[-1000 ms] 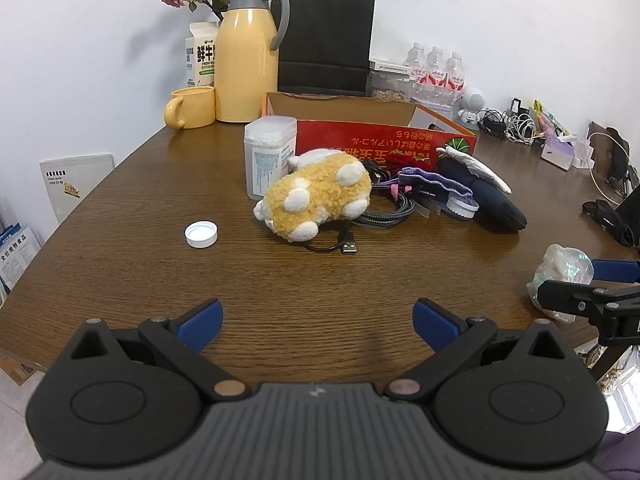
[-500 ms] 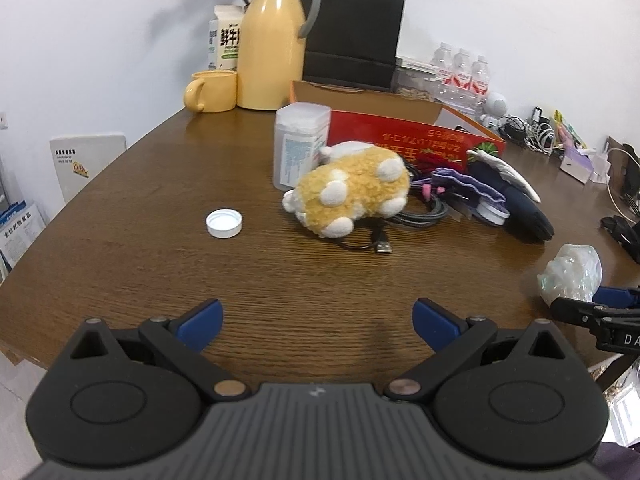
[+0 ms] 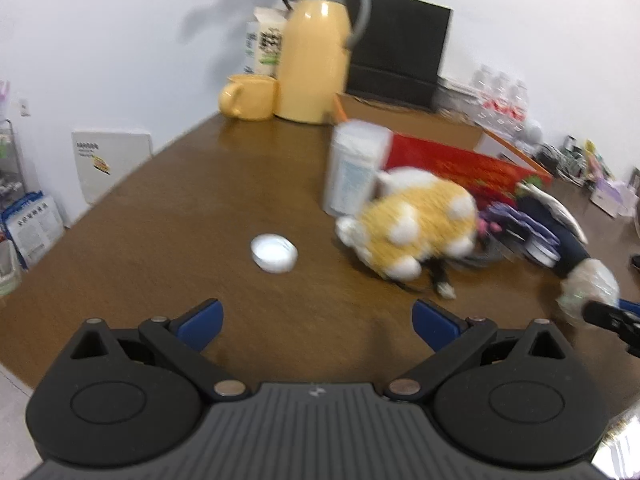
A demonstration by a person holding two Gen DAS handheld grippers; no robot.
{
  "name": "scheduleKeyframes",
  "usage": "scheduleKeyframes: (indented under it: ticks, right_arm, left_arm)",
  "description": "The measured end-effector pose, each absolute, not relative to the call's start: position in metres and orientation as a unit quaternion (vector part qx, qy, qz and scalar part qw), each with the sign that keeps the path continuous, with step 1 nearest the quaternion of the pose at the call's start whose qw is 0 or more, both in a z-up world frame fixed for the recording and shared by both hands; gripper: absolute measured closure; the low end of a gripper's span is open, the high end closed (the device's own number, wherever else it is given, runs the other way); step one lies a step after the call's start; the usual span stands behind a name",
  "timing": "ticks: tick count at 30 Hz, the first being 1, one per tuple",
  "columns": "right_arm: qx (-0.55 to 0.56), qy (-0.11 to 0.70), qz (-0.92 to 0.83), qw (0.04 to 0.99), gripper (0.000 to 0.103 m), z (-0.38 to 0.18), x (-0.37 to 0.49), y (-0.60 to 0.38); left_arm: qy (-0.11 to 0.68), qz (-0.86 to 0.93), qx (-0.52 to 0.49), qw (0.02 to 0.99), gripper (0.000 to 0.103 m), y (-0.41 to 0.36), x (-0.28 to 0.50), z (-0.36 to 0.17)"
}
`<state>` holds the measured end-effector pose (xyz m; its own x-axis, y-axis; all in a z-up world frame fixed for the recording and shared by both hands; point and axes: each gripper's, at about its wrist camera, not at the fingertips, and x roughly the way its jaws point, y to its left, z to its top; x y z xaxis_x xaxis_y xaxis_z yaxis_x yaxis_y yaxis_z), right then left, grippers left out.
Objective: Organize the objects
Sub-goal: 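Grasp the plastic bag with the right gripper while the left grasps the white cap, then carry both into the cardboard box and open both grippers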
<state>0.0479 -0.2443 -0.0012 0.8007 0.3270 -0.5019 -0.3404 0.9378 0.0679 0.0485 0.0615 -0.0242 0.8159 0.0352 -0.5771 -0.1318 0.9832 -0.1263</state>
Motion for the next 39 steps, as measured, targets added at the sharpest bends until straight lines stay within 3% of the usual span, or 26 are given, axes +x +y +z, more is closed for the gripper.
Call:
scheduleKeyframes:
  ticks: [2,4,6,11,13,20,27,39]
  right_arm:
    - [-0.013,0.255,0.18,0.95,0.072,0.001,0.052,-0.241]
    - [-0.012,0.25,0.184,0.951,0.072,0.002,0.056,-0.238]
    - [-0.011,0.246,0.189,0.951,0.072,0.003,0.06,-0.235]
    - [-0.012,0.239,0.2,0.95,0.072,0.004,0.067,-0.227]
    - [-0.012,0.237,0.202,0.95,0.072,0.004,0.069,-0.225]
    - [-0.011,0.233,0.206,0.95,0.072,0.005,0.072,-0.224]
    - [-0.014,0.202,0.206,0.957,0.072,0.016,0.08,-0.224]
    - [-0.014,0.119,0.201,0.972,0.072,0.061,0.15,-0.211]
  left_arm:
    - [0.295,0.064,-0.075,0.95,0.011,0.069,0.057,-0.024]
    - [0.297,0.081,-0.068,0.949,0.031,0.075,0.066,-0.027]
    - [0.303,0.087,-0.063,0.947,0.041,0.079,0.076,-0.03]
    - [0.306,0.083,-0.043,0.947,0.057,0.079,0.092,-0.036]
    - [0.305,0.081,-0.032,0.948,0.074,0.075,0.097,-0.038]
    - [0.287,0.072,-0.025,0.955,0.075,0.072,0.097,-0.035]
    - [0.227,0.058,-0.033,0.972,0.075,0.065,0.098,0.004]
    - [0.154,0.002,-0.048,0.987,0.075,0.009,0.169,0.061]
